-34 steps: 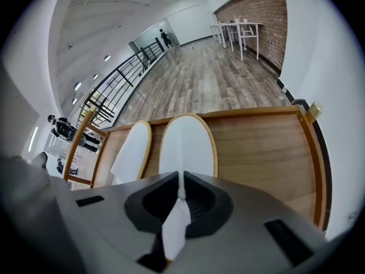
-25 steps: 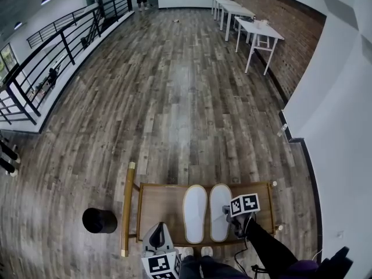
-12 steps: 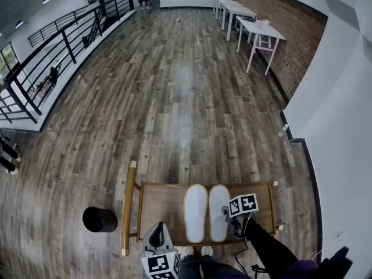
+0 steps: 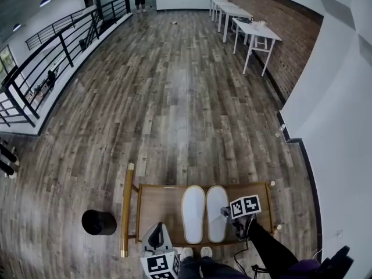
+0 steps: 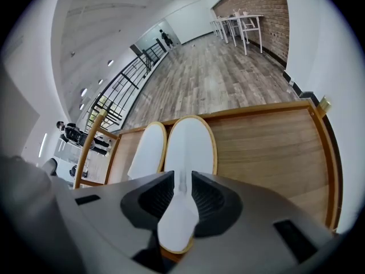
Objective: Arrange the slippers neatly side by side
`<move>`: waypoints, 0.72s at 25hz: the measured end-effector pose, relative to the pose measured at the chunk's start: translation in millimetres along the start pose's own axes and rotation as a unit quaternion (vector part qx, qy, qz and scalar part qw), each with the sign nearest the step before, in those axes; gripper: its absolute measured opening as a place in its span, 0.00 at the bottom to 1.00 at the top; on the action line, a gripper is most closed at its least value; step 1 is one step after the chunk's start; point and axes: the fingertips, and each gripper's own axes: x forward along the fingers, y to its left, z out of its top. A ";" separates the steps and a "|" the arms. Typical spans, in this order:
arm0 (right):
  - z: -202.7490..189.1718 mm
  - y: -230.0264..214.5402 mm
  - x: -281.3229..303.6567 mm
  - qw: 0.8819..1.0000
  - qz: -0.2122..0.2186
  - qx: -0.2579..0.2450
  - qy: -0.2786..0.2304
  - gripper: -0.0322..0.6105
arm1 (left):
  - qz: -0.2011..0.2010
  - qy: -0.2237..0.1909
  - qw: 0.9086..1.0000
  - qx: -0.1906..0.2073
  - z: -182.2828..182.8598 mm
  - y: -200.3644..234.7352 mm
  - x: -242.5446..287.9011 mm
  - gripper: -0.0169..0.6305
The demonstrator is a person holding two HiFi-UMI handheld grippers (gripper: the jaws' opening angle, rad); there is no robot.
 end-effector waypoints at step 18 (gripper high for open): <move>23.5 110.7 -141.1 0.951 0.053 -0.086 -0.294 0.08 | -0.085 -0.036 0.995 0.033 32.3 -74.8 18.7 0.03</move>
